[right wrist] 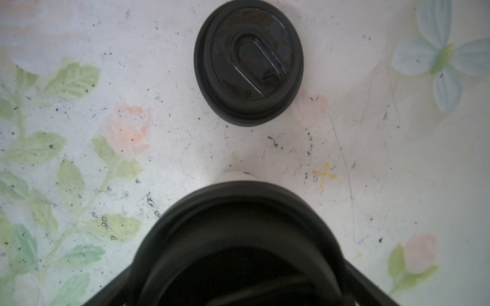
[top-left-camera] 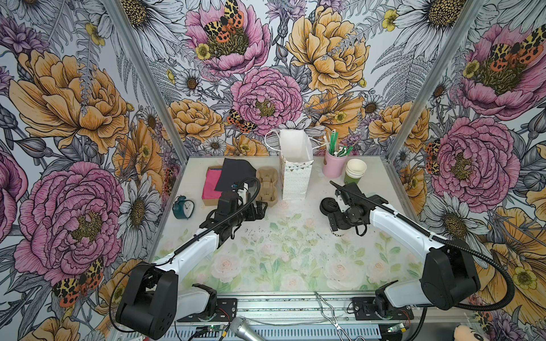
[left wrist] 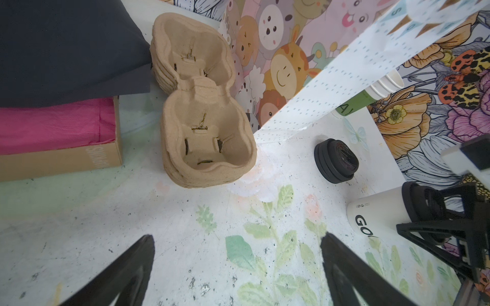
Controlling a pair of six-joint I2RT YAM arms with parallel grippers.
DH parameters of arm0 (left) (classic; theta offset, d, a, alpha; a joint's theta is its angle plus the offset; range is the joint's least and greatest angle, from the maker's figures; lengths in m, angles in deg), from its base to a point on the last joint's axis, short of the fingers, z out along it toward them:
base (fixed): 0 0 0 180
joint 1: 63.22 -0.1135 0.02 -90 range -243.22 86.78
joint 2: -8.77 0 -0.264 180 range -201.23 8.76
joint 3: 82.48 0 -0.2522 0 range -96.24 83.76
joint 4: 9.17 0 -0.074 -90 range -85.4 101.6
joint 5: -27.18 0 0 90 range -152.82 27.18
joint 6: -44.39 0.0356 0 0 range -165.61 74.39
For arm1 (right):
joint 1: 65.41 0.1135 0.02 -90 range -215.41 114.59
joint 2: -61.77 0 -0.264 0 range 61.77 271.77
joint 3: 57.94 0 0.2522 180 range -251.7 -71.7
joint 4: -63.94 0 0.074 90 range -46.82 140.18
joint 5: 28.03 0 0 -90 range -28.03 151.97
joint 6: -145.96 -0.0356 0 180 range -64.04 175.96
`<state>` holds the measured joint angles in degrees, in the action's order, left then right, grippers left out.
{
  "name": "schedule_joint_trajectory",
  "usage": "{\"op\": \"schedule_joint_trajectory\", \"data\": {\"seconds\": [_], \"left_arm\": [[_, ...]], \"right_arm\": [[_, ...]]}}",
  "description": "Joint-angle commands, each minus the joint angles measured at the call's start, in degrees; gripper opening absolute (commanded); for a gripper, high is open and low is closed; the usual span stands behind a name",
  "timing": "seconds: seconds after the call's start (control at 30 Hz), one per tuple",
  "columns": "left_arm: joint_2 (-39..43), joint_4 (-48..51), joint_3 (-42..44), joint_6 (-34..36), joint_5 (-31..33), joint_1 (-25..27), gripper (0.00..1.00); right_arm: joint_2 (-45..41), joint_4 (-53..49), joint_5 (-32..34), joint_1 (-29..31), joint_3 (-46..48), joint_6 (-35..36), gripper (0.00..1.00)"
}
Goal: Pack the takeout coffee
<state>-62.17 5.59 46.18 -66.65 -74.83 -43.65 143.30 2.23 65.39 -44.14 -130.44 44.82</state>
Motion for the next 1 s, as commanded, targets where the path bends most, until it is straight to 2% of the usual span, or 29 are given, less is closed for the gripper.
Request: {"op": "schedule_joint_trajectory", "data": {"seconds": [0.0,0.2,0.33,0.57,0.73,0.97], "left_arm": [[1.1,-1.4,0.2,0.4,-1.0,-0.6,0.99],[1.8,-1.4,0.4,0.4,-0.9,-1.0,0.99],[2.7,-1.5,-0.3,1.2,-1.6,-0.9,0.99],[5.7,-1.1,-3.4,2.8,1.8,-1.5,0.99],[3.3,-0.3,-9.7,4.2,1.4,-1.7,0.99],[-2.0,2.0,-22.3,4.1,-1.5,-1.3,0.99]], "right_arm": [[-1.8,-0.9,0.4,-0.5,-3.2,-0.9,0.99],[-4.7,-2.5,0.2,-0.5,-5.0,-0.7,1.0],[-7.3,-3.7,2.7,-0.6,-7.6,0.4,1.0],[-9.1,-3.5,2.5,-0.7,-15.1,1.5,0.99],[-6.8,-2.5,-1.1,-0.5,-19.5,1.2,0.99],[-4.7,1.2,-4.0,-0.1,-20.6,0.0,0.99]]}}
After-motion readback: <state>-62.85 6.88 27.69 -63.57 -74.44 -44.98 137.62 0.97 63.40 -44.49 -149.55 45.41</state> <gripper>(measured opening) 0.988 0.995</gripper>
